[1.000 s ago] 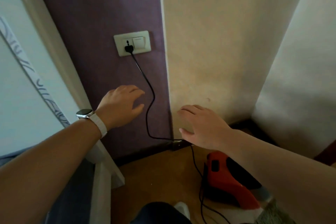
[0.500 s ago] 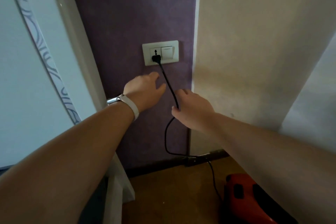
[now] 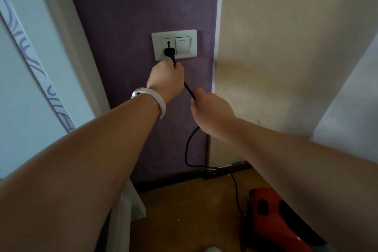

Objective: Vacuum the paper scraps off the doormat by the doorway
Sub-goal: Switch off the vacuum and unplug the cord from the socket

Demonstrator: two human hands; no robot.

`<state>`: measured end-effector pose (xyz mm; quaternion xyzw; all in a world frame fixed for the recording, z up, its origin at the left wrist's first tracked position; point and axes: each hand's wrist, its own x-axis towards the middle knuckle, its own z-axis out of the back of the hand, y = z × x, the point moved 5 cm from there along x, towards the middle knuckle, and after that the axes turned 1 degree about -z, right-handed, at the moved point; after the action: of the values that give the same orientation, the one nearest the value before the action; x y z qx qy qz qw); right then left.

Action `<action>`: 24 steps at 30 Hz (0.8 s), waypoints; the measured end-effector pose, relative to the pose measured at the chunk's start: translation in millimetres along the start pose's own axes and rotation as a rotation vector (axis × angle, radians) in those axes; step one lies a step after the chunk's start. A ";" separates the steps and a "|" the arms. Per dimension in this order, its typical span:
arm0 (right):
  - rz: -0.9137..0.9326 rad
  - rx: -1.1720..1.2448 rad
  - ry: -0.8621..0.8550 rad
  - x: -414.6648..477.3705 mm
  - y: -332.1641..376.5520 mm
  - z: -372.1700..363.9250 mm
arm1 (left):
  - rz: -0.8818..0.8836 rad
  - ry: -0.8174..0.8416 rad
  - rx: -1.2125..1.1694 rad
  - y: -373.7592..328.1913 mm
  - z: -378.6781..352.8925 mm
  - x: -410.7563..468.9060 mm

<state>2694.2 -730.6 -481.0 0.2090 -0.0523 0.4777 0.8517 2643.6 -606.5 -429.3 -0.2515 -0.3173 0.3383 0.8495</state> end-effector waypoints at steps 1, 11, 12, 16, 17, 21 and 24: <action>0.033 0.002 -0.021 -3.8 0.5 3.1 | 0.010 -0.013 -0.035 -1.9 0.7 -3.2; -0.027 0.052 0.151 -94.1 -58.0 21.3 | 0.006 0.143 -0.240 -33.2 -22.8 -86.0; -0.065 0.067 0.162 -105.4 -67.0 24.5 | 0.024 0.146 -0.279 -40.1 -23.6 -91.1; -0.208 0.163 0.157 -157.6 -107.3 45.4 | -0.054 0.159 -0.254 -72.6 -29.0 -112.4; -0.235 0.194 0.143 -170.0 -115.9 52.4 | -0.072 0.163 -0.248 -79.2 -31.7 -118.1; -0.402 0.182 0.096 -220.9 -161.9 68.7 | 0.004 0.136 -0.352 -92.2 -48.9 -134.7; -0.610 0.088 0.116 -269.3 -214.0 66.5 | 0.099 0.089 -0.404 -92.0 -57.7 -135.0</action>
<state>2735.5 -1068.5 -563.9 0.2243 0.0823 0.2132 0.9473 2645.8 -777.2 -458.8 -0.4465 -0.3281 0.2979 0.7773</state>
